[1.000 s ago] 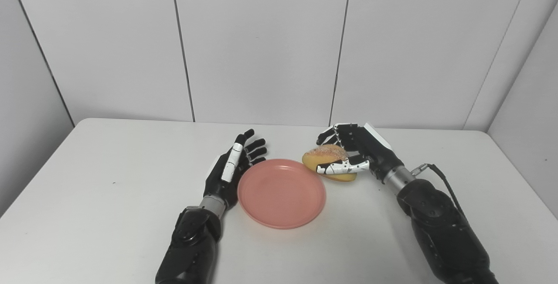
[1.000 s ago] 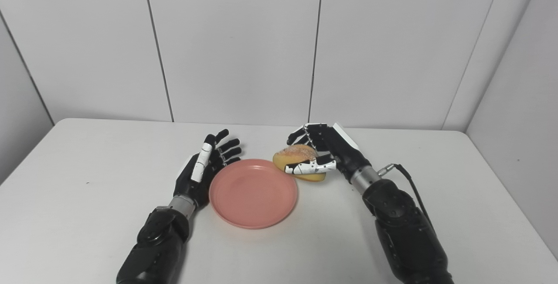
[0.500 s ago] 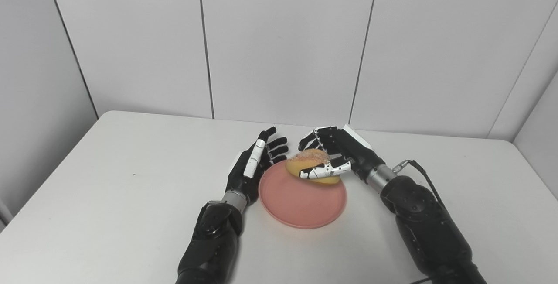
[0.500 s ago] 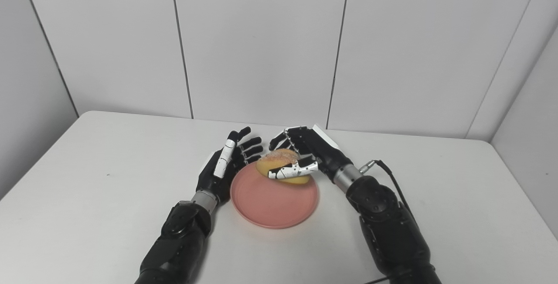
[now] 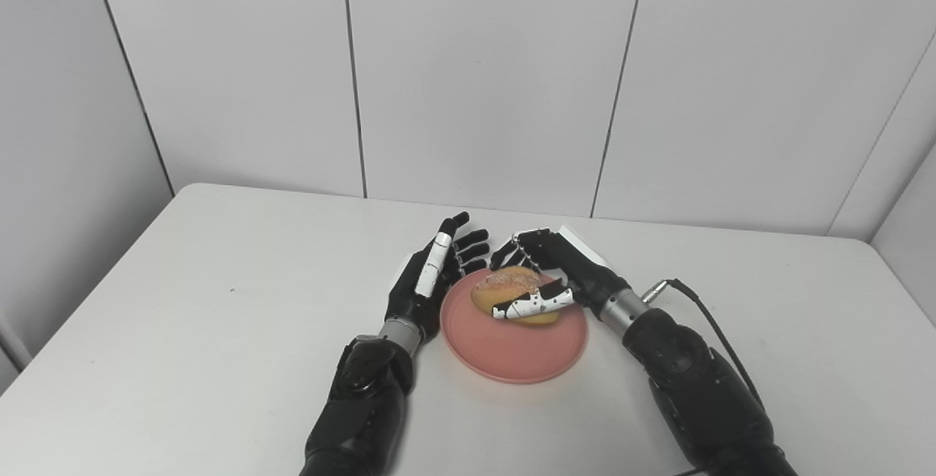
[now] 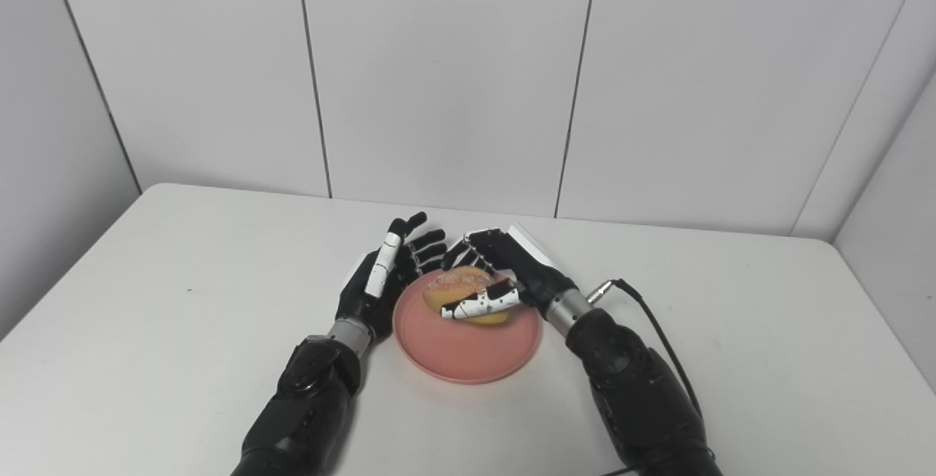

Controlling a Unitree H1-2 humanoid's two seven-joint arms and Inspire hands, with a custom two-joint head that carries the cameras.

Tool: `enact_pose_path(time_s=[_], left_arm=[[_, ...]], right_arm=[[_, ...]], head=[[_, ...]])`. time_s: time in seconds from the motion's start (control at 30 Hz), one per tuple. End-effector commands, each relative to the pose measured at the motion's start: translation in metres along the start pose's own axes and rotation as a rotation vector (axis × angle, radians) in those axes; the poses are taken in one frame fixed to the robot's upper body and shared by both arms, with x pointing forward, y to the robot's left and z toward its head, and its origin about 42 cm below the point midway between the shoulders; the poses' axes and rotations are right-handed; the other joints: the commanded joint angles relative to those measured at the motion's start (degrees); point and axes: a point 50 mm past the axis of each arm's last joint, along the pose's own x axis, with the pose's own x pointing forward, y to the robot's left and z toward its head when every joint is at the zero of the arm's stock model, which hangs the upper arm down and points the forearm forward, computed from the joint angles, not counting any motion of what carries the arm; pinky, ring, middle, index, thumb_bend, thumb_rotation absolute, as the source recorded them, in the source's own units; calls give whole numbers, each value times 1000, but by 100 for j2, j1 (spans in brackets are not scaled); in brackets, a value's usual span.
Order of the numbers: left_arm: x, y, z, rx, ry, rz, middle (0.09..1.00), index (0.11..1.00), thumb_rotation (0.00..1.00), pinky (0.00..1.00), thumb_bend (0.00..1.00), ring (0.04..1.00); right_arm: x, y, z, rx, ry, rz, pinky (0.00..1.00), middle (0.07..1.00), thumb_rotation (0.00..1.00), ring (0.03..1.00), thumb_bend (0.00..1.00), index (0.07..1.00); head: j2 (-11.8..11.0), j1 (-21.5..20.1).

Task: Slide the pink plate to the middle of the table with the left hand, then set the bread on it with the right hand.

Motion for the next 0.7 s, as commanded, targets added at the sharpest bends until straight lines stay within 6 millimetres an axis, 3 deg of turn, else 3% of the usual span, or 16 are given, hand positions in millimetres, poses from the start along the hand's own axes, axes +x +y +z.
enact_pose_path(time_s=[0.0, 0.2, 0.67], left_arm=[[-17, -2, -27, -24, 49, 15, 810, 887, 812, 808, 842, 817], [-17, -3, -27, -22, 52, 7, 828, 894, 818, 812, 842, 823], [-18, -1, -24, -8, 49, -2, 833, 881, 828, 799, 830, 809]], right_arm=[[19, -20, 29, -81, -125, -43, 326, 440, 0, 371, 528, 504], [16, -10, 28, -177, -154, -58, 370, 465, 0, 413, 529, 495], [12, 3, 22, -259, -152, -55, 373, 475, 0, 429, 528, 492]], head=[[15, 1], [31, -3], [67, -134]])
